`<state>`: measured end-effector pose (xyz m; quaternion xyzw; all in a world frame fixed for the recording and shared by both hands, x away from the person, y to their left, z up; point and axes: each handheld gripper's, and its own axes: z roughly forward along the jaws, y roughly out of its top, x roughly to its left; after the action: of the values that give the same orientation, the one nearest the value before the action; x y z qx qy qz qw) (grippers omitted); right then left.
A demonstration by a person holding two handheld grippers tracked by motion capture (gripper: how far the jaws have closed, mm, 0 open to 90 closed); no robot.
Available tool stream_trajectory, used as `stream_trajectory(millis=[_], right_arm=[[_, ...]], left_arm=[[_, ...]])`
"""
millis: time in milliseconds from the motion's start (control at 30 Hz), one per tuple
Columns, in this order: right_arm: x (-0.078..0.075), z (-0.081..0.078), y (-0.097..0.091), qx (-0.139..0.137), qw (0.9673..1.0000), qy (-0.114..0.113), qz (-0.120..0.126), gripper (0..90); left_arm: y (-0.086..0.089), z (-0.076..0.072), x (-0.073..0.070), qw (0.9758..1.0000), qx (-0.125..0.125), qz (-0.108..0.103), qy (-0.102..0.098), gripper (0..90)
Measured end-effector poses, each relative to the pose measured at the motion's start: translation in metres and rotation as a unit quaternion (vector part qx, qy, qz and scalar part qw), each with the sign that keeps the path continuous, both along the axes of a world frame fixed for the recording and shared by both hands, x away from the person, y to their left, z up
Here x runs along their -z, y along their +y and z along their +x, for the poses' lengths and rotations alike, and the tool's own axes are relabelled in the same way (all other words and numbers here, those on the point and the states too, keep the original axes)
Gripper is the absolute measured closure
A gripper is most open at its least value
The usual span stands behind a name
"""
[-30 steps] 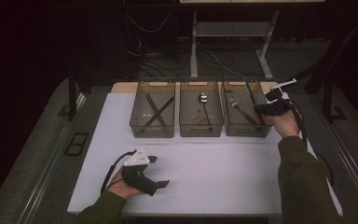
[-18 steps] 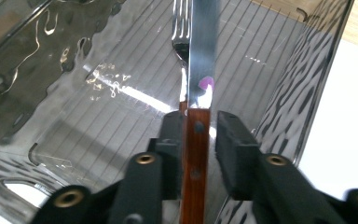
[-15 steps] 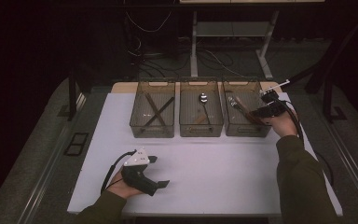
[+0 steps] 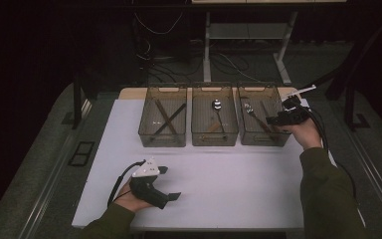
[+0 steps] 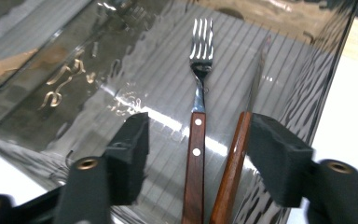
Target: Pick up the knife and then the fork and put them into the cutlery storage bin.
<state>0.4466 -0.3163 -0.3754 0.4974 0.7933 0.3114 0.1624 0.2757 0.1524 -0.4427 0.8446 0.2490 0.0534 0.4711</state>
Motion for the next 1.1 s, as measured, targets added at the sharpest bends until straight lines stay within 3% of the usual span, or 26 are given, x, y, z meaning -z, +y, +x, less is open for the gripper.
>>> stream_trajectory(millis=[167,367,467,800,1100], right_arm=[[-0.004,-0.01,0.0,-0.017,0.9993,-0.013,0.032,27.9],[-0.01,-0.025,0.001,-0.033,0.997,-0.045,0.054,19.7],[-0.014,-0.033,0.0,-0.042,0.9956,-0.049,0.068,17.7],[-0.018,-0.066,0.003,-0.065,0.9912,-0.079,0.084,13.6],[-0.004,-0.094,0.013,-0.079,0.9881,-0.097,0.089,13.6]], left_arm=[[0.0,0.0,0.0,1.0,-0.002,0.001,0.0,0.4],[-0.001,0.001,0.0,1.0,-0.004,0.002,0.0,0.5],[0.0,0.001,0.0,1.0,-0.006,0.002,-0.001,0.5],[0.001,0.0,0.0,1.0,-0.001,0.006,-0.002,0.4],[0.001,0.0,-0.001,1.0,-0.001,0.008,-0.003,0.5]])
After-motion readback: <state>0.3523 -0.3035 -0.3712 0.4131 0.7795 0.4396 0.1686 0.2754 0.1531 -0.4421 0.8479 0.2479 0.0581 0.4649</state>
